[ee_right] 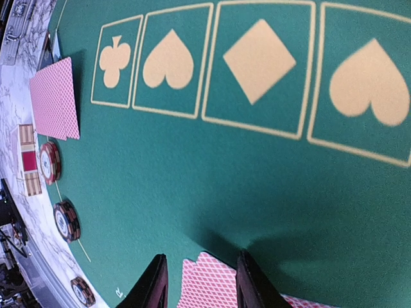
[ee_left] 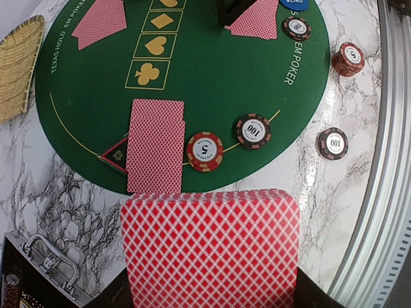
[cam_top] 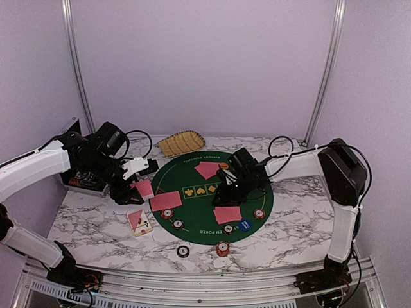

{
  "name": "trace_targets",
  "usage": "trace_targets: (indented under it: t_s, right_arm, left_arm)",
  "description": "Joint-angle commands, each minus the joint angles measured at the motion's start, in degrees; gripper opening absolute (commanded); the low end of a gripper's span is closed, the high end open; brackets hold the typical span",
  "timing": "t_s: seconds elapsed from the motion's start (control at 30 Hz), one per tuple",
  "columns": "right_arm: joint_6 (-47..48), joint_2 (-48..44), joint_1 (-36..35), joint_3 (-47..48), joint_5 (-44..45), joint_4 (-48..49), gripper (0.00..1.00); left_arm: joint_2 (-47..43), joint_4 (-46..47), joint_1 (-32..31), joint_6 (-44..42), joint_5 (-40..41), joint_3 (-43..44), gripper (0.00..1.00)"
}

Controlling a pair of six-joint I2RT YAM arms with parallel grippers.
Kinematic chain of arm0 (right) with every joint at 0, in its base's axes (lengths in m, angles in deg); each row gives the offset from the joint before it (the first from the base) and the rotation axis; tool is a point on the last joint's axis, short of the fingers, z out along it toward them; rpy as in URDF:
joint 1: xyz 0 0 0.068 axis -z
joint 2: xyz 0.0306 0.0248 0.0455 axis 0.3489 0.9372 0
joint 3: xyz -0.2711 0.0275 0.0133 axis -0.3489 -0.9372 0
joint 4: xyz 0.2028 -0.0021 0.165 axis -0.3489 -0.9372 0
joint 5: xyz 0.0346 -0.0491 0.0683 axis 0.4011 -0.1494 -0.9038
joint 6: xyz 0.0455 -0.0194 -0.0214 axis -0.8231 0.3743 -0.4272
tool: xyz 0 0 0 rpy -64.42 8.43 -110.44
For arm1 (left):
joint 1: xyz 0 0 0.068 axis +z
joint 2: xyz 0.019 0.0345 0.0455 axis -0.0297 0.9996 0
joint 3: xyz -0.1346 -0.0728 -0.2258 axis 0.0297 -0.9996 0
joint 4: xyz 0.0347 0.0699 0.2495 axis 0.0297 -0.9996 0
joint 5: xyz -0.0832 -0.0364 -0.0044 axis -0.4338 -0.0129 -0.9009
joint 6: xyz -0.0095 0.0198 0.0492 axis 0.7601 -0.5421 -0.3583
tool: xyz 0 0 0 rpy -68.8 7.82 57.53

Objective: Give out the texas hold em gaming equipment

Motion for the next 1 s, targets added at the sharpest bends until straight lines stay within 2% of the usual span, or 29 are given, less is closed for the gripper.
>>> trace_targets:
  t_s: [0.0, 0.27, 0.47, 0.53, 0.73, 0.87, 0.97]
  right_arm:
    - [-1.4, -4.2, -0.1, -3.9, 0.2, -0.9, 0.35]
    - [-2.1, -8.5, -0.4, -8.1, -0.2, -1.0, 0.34]
    - [-2.0, -10.6, -0.5, -6.0, 0.1, -3.5, 0.35]
    - [-2.7, -11.8, -0.8, -4.2, 0.1, -3.3, 0.41]
    - [-7.7, -12.0, -5.1, 1.0, -2.3, 2.4, 0.73]
    - [-13.0, -8.9, -8.1, 4.3, -7.8, 10.1, 0.81]
    - [-19.4, -6.2, -10.1, 5.3, -12.3, 20.2, 0.84]
  left_arm:
    - [-1.0, -0.5, 0.2, 0.2, -1.0, 0.0, 0.00]
    - [-1.2, -0.5, 0.2, 0.3, -1.1, -0.1, 0.00]
    - [-1.4, -0.6, 0.2, 0.2, -1.1, -0.1, 0.00]
    - [-1.3, -0.6, 0.2, 0.2, -1.2, 0.0, 0.00]
    - [-0.9, -0.5, 0.2, 0.3, -1.4, 0.5, 0.00]
    - [-0.8, -0.5, 0.2, 0.3, -1.4, 0.8, 0.00]
    - [-0.7, -0.5, 0.2, 0.3, -1.8, 0.6, 0.00]
